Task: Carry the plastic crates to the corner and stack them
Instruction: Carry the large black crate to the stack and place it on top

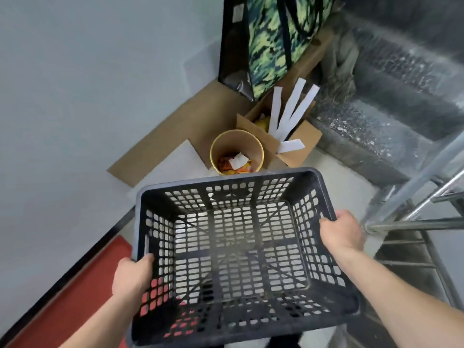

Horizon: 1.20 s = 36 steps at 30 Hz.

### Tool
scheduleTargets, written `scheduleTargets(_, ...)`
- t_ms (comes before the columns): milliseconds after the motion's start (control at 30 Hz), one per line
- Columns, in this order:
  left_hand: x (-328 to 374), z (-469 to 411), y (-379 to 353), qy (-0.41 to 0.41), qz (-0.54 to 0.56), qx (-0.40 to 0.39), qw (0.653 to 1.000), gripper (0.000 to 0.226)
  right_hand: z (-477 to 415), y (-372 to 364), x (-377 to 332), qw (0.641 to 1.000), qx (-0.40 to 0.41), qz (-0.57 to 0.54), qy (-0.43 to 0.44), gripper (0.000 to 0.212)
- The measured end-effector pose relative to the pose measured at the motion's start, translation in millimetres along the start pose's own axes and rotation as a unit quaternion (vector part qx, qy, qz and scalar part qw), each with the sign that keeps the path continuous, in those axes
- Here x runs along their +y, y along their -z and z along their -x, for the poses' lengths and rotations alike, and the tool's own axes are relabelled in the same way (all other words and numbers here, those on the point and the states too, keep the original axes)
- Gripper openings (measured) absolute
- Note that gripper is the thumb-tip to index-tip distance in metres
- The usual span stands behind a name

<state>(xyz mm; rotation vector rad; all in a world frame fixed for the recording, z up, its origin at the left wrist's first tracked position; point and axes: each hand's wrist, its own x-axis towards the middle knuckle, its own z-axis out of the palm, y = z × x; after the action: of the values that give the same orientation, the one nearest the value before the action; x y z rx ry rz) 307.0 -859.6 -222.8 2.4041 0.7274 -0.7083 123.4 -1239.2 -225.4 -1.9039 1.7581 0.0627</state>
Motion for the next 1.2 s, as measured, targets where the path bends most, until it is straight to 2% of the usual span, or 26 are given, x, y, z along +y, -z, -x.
scheduleTargets(267,-19,45,133,0.011,0.065,0.076,0.995,0.038,86,55,-106,0.991,-0.020,-0.011,0.133,0.010)
scheduleTargets(567,-85,89,241,0.051,0.115,0.164,0.978,0.037,186,83,-201,0.964,-0.039,-0.014,0.262,0.019)
scheduleTargets(833,-172,101,334,0.086,0.179,0.186,0.962,0.034,298,64,-255,0.929,-0.027,0.041,0.366,0.029)
scheduleTargets(1067,-263,113,405,0.141,0.235,0.235,0.933,0.040,411,29,-289,0.892,-0.075,0.063,0.442,0.034)
scheduleTargets(1200,-309,126,433,0.177,0.249,0.278,0.911,0.038,470,7,-303,0.864,-0.105,0.066,0.487,0.027)
